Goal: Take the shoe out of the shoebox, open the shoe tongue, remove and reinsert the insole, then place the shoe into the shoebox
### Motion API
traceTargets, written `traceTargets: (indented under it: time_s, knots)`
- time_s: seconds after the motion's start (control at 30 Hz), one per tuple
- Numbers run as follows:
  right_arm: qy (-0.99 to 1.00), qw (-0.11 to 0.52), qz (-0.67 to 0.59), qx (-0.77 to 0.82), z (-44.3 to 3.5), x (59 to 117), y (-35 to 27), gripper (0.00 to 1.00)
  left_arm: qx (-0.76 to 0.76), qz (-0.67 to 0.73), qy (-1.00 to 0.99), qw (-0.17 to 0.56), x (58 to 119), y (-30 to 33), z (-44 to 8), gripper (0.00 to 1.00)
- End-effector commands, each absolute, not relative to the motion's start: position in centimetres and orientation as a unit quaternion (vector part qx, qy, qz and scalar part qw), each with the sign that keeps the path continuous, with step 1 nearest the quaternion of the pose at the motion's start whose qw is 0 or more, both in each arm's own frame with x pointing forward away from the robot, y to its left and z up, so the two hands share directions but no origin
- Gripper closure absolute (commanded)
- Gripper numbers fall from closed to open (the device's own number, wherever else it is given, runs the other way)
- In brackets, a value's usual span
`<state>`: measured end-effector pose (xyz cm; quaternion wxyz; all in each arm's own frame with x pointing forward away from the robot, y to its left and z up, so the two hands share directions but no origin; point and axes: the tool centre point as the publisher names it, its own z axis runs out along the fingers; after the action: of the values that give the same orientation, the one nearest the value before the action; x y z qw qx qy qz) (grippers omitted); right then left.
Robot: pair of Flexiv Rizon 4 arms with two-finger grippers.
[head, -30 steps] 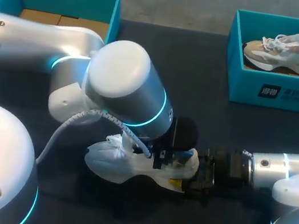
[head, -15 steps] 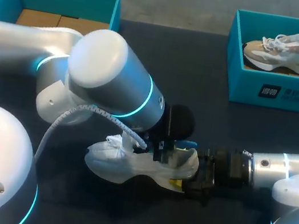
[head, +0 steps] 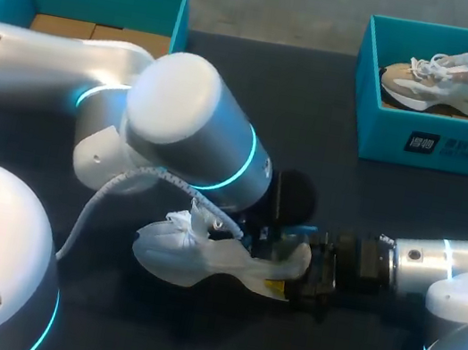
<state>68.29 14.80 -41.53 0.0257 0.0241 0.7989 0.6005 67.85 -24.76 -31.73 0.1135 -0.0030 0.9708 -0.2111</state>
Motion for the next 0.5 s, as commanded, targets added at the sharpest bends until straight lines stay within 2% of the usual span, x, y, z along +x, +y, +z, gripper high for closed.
traceTargets:
  time_s: [0.03,0.1,0.17,0.27,0.5]
  knots:
    - [0.800,0.026,0.599,0.025,-41.7,68.2,15.0,1.00,-0.004,-0.203,0.972,0.121,67.8,-25.9,-32.1,0.99]
    - [0.800,0.026,0.599,0.025,-41.7,68.2,15.0,1.00,-0.006,-0.206,0.970,0.126,67.7,-25.5,-32.0,0.93]
    - [0.800,0.026,0.599,0.025,-41.7,68.2,15.0,1.00,-0.009,-0.207,0.969,0.136,67.5,-25.1,-32.0,0.83]
    - [0.800,0.026,0.599,0.025,-41.7,68.2,15.0,1.00,-0.013,-0.208,0.967,0.150,67.2,-24.5,-32.1,0.61]
    - [0.800,0.026,0.599,0.025,-41.7,68.2,15.0,1.00,-0.018,-0.215,0.961,0.173,66.6,-23.6,-32.3,0.63]
